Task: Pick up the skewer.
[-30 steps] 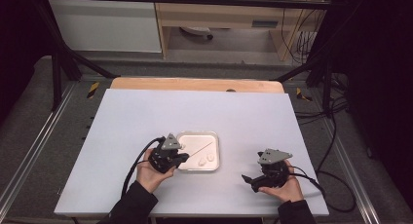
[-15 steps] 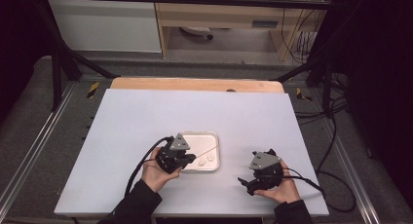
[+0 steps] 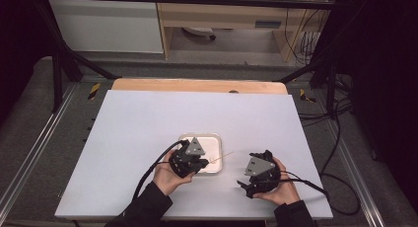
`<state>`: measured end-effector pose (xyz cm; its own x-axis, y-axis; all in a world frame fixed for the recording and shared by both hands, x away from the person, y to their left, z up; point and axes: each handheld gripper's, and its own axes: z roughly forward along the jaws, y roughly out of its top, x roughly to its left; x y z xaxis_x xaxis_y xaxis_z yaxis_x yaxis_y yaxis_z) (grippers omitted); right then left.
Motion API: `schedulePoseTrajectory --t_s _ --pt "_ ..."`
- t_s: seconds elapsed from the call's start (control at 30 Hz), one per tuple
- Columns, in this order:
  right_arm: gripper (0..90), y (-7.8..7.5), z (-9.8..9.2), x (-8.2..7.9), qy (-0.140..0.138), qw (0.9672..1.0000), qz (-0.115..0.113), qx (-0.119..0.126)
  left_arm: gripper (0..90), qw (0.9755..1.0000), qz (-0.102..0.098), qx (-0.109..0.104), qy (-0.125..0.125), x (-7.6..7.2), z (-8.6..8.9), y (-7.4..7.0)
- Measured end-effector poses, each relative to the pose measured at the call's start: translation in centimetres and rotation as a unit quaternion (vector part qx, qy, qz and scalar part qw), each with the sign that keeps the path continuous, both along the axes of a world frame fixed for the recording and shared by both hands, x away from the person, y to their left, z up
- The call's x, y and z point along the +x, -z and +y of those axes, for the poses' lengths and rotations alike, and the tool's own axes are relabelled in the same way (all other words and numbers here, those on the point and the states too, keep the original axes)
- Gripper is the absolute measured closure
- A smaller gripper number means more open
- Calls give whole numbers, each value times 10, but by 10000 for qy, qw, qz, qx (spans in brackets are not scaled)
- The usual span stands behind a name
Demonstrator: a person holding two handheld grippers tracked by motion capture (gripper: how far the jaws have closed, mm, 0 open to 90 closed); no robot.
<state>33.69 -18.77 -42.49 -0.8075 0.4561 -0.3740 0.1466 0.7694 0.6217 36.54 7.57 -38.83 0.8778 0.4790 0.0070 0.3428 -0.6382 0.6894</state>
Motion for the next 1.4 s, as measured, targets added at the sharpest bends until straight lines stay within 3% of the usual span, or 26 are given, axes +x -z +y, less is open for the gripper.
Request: schedulePoseTrajectory --t_s 0.3,0.73,0.83,1.03,1.4 --pt "113 1 4 -1 -241 9993 -214 -189 889 9997 13 115 200 -2 -16 0" --pt "242 3 7 -1 -648 9952 -552 -490 889 9987 37 288 427 -4 -37 1" --pt "283 3 7 -1 -800 9927 -705 -557 889 9985 41 317 450 -4 -40 1" --pt "371 2 5 -1 -956 9899 -792 -686 889 9980 63 347 521 -4 -46 1" --pt "523 5 6 -3 -1324 9792 -1040 -1129 889 9971 81 370 664 -8 -54 1"
